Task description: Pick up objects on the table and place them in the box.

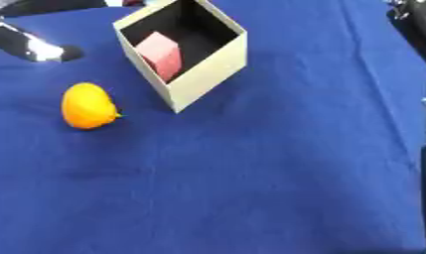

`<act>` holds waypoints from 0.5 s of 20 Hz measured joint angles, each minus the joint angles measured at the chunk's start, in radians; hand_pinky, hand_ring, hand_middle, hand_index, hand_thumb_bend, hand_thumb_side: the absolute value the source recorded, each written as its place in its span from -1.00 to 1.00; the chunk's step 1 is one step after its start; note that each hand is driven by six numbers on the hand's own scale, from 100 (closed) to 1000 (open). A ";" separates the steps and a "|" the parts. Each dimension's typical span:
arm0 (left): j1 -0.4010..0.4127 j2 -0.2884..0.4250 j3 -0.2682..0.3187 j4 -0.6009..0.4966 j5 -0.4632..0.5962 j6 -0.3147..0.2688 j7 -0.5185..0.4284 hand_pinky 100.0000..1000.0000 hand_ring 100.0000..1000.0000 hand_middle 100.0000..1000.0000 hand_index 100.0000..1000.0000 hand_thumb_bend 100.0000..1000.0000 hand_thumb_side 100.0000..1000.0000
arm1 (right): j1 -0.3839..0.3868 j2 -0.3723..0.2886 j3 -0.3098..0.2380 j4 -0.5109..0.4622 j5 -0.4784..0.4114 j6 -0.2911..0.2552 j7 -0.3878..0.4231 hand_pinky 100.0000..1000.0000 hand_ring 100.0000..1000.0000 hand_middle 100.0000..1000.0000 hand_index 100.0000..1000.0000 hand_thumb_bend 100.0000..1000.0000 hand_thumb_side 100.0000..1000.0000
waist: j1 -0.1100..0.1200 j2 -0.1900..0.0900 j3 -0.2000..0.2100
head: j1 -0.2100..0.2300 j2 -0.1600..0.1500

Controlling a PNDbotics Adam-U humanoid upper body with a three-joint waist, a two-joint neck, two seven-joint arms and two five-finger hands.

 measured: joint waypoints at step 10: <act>0.021 0.003 -0.011 0.012 0.004 0.012 -0.154 0.43 0.55 0.54 0.69 0.31 0.56 | 0.005 0.006 0.000 0.000 0.007 0.000 -0.001 0.78 0.98 0.17 0.78 -1.00 0.24 | -0.016 -0.006 0.003 | 0.001 0.001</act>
